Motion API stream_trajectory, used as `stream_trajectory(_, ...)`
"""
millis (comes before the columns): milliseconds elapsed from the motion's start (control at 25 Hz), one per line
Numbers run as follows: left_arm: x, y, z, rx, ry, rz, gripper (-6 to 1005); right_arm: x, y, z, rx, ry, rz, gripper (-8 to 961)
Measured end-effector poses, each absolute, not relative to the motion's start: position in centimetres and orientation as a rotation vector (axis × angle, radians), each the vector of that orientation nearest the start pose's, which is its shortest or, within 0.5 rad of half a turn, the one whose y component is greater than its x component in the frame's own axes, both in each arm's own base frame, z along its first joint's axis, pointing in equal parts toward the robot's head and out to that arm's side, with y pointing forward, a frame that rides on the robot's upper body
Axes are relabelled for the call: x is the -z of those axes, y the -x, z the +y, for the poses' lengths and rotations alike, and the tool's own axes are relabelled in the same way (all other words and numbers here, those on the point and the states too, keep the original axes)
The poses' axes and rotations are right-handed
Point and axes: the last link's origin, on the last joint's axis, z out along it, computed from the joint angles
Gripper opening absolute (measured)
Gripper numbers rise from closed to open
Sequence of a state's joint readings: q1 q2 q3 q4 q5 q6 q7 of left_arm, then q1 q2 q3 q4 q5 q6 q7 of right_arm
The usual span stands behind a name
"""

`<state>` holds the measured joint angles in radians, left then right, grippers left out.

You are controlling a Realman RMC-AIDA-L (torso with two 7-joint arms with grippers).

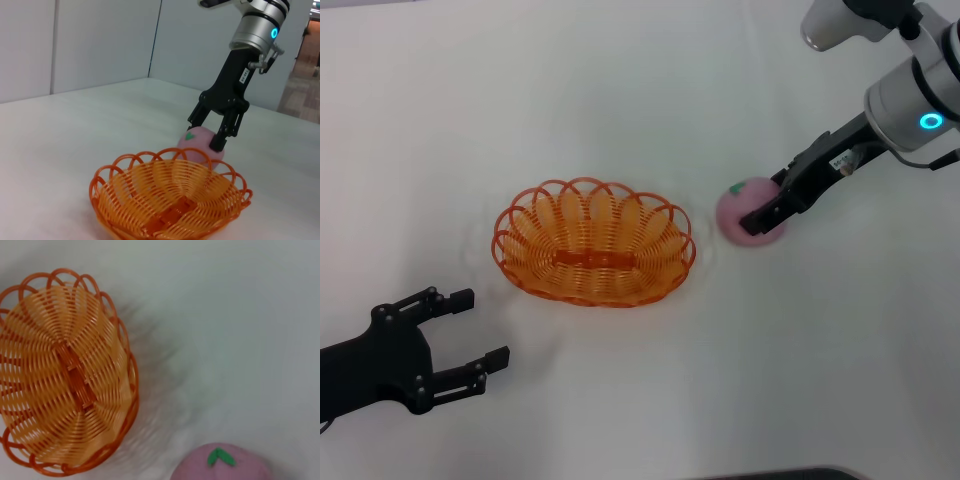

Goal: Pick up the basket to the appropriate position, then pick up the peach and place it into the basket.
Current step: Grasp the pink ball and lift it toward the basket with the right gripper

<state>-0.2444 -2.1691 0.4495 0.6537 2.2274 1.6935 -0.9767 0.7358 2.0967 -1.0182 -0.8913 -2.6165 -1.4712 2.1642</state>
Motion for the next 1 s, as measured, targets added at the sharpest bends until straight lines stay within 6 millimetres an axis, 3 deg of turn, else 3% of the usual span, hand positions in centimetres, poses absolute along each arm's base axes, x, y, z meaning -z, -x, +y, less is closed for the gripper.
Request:
stream_trajectory(400, 2.4, 33.8, 21.0, 0.638, 2.682, -0.587, 828, 1.6, -23.1, 37.4, 0.378, 2.722, 1.019, 822)
stream_trajectory(600, 2.4, 33.8, 20.9, 0.636, 2.681, -0.588, 828, 1.6, -23.2, 37.3, 0.381, 2.721, 1.020, 636)
stream_trajectory(1000, 2.2, 33.9, 20.9, 0.631, 2.678, -0.600, 828, 0.6, -22.9, 37.2, 0.323, 2.743, 1.008, 373)
